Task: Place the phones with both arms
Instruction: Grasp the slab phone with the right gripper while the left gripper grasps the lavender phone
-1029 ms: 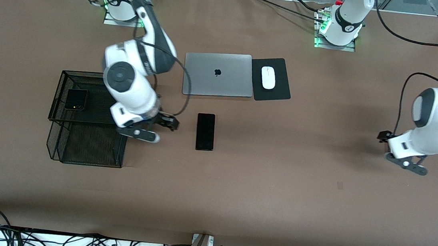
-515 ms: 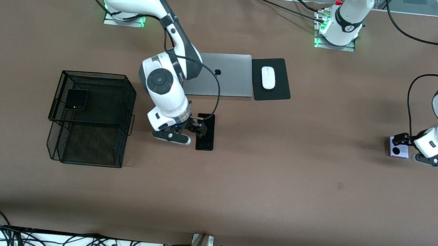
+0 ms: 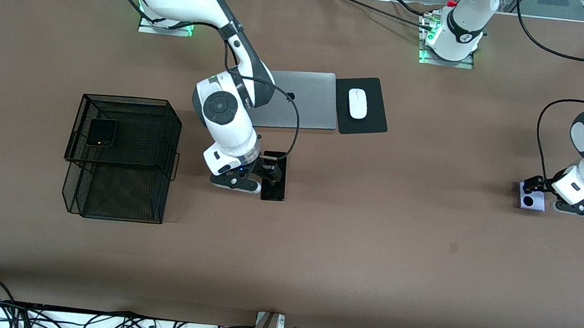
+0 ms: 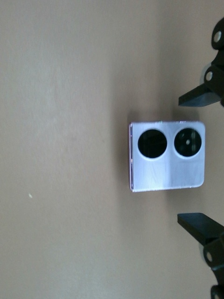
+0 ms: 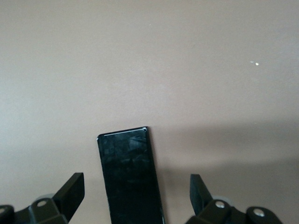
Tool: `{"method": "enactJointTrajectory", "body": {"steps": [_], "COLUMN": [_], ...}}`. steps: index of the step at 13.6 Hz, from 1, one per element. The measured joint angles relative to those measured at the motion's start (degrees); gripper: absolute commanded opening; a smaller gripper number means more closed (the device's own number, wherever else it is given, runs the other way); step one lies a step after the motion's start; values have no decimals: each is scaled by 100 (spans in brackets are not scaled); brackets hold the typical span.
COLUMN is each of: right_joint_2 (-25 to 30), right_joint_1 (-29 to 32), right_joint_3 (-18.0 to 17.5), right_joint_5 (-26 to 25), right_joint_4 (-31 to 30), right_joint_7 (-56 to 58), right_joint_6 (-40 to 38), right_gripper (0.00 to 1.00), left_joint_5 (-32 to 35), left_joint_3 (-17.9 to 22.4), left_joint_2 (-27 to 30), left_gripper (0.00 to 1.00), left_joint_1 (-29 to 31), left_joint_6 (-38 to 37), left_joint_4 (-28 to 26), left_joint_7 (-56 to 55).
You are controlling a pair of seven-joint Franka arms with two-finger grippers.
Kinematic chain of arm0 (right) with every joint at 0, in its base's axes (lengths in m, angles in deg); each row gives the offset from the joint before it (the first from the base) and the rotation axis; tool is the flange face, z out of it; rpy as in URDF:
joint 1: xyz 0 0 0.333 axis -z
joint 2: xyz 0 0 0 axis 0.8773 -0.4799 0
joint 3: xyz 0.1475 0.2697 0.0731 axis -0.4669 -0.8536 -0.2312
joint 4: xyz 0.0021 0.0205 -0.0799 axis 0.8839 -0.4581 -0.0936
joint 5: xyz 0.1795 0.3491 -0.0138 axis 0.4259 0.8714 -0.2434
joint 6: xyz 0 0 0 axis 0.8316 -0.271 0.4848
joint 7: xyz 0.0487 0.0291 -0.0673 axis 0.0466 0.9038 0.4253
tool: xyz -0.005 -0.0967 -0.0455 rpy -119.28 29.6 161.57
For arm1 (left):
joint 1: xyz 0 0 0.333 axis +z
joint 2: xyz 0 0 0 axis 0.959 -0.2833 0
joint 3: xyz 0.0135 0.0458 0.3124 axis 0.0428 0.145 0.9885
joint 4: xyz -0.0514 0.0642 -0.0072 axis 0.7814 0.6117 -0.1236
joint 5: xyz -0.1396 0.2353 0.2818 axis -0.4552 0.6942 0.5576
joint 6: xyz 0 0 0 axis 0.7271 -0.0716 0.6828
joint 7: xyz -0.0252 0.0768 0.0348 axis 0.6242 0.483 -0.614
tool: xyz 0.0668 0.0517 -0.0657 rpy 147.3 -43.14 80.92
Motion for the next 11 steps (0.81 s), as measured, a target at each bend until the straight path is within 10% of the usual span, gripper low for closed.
{"method": "enactJointTrajectory", "body": {"steps": [11], "right_joint_2": [-183], "right_joint_1": [-267], "right_joint_3": [-18], "right_joint_5": [-6], "right_joint_4": [14], "right_joint_7": [515], "right_joint_6": [125], "right_gripper": [100], "left_joint_5": [-1], "left_joint_3": [-60], "left_joint_2": [-416], "left_gripper": [100], "left_joint_1": [91], "left_joint_6": [615], "left_joint_4": [-57], "left_joint_7": [-668]}}
